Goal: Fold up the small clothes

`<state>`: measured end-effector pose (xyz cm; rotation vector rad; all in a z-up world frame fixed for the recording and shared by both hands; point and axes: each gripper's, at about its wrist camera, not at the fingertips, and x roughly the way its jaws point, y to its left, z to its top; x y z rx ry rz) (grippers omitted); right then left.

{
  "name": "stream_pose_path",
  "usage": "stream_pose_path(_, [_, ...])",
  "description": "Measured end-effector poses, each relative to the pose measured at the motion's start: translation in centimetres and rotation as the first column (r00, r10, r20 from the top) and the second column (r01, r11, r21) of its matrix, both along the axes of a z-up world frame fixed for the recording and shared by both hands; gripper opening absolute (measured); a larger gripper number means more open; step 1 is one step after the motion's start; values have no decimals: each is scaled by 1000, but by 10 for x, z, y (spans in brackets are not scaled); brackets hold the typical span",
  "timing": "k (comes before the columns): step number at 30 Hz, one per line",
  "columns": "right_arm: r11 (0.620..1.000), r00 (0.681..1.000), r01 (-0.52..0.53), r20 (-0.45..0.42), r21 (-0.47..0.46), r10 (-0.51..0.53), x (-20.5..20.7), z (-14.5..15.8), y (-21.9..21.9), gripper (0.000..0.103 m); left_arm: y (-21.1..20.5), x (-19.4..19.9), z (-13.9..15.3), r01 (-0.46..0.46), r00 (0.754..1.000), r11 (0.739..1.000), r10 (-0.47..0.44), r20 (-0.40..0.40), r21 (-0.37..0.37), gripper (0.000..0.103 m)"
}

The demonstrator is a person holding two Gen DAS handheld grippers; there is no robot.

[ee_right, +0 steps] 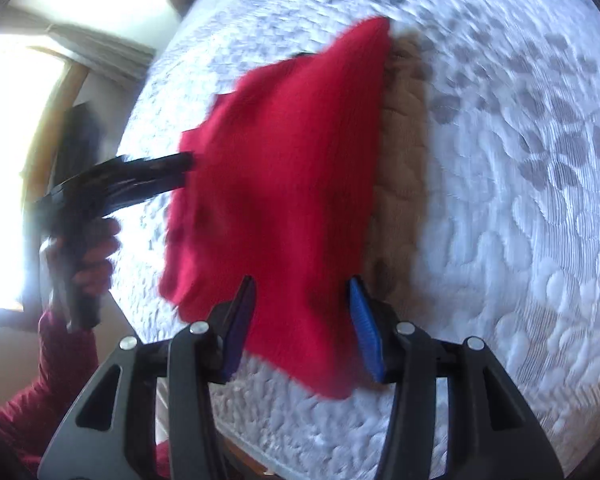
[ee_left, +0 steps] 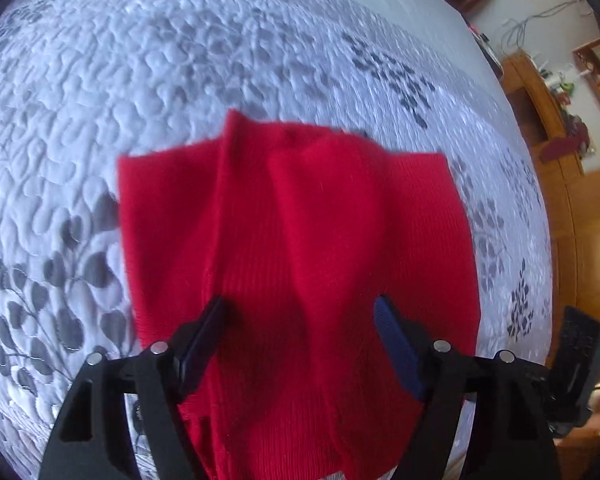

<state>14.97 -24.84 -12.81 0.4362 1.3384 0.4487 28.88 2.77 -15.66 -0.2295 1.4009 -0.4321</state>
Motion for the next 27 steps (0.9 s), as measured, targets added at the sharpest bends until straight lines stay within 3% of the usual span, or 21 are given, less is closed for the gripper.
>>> stream_pose_path(2, [997,998,-57,35,-55,59,-9,12,18,59,-9,2,-1,20,1000,1000,-20,6,3,76])
stream_pose_path(4, [986,990,-134,33,-95,138,-19,18,42,61,-16,5,-1,26,1000,1000,-26,-4,-10,76])
stream_pose_path(8, [982,980,-185,-61,49,188,-29,11,69,55,-31,11,6,54,999,998,-54,3,-29,76])
stream_pose_path(10, [980,979,-173,-93,101,182,-29,2,75,54,-33,17,0,60,998,998,-61,-28,-26,76])
stream_pose_path(13, [987,981,-129,-134,99,142,-26,-10,80,54,-33,26,-12,53,996,998,-55,-72,-38,75])
stream_pose_path(19, [984,975,-1,-217,180,41,-14,-31,82,54,-29,38,-12,9,995,989,-23,-96,-146,75])
stream_pose_path(23, [973,963,79,-270,217,-18,-10,-42,79,54,-29,42,-11,4,995,986,-21,-97,-169,75])
stream_pose_path(25, [971,960,100,-276,216,-38,-10,-45,77,41,-29,41,-6,12,996,986,-26,-83,-165,74])
stream_pose_path(27, [979,965,88,-259,184,-38,-9,-42,77,30,-33,41,-1,34,998,993,-41,-56,-111,72])
